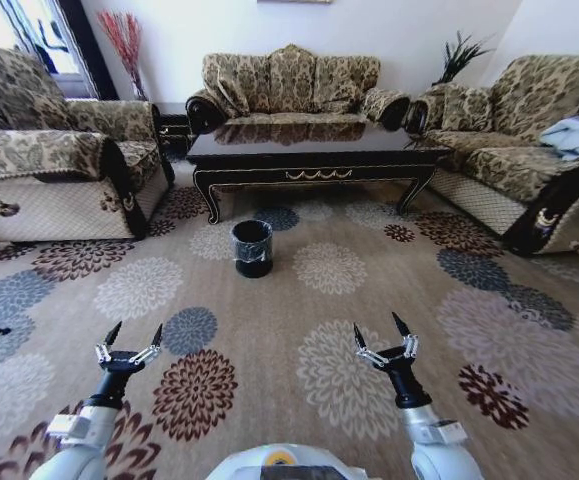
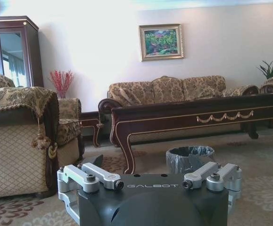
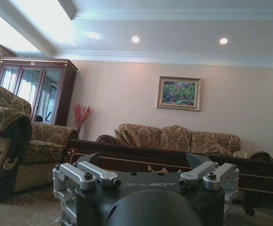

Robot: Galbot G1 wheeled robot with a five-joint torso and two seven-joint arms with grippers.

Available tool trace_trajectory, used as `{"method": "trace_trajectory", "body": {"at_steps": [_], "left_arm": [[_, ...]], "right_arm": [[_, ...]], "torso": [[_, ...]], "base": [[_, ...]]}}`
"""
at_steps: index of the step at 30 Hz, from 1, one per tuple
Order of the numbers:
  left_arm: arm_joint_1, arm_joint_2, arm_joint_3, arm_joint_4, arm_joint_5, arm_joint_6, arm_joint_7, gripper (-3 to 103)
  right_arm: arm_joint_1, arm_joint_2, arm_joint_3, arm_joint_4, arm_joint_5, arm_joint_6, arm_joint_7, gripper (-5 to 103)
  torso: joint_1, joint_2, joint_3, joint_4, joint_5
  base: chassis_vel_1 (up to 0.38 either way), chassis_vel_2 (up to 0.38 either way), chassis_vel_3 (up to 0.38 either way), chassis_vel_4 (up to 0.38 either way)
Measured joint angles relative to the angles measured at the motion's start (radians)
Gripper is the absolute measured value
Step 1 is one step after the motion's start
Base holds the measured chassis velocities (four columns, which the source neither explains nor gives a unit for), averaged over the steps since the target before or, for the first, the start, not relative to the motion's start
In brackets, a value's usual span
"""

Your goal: Move to the front of the table and pick up the trash from the floor, then place it into the trash bin.

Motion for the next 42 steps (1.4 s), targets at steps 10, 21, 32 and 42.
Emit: {"method": "trace_trajectory", "body": {"at_steps": [10,21,32,42], "left_arm": [[0.0,0.0,0.0,0.0,0.0,0.0,0.0,100],[0.0,0.0,0.0,0.0,0.0,0.0,0.0,100],[0.0,0.0,0.0,0.0,0.0,0.0,0.0,100],[0.0,0.0,0.0,0.0,0.0,0.0,0.0,100]], "right_arm": [[0.0,0.0,0.0,0.0,0.0,0.0,0.0,100],[0.0,0.0,0.0,0.0,0.0,0.0,0.0,100],[0.0,0.0,0.0,0.0,0.0,0.0,0.0,100],[0.0,0.0,0.0,0.0,0.0,0.0,0.0,100]], "torso": [[0.0,0.0,0.0,0.0,0.0],[0.0,0.0,0.0,0.0,0.0],[0.0,0.0,0.0,0.0,-0.0001],[0.0,0.0,0.0,0.0,0.0]], "base": [[0.127,-0.115,-0.138,0.118],[0.128,-0.122,-0.136,0.128],[0.131,-0.123,-0.136,0.127],[0.113,-0.121,-0.127,0.128]]}}
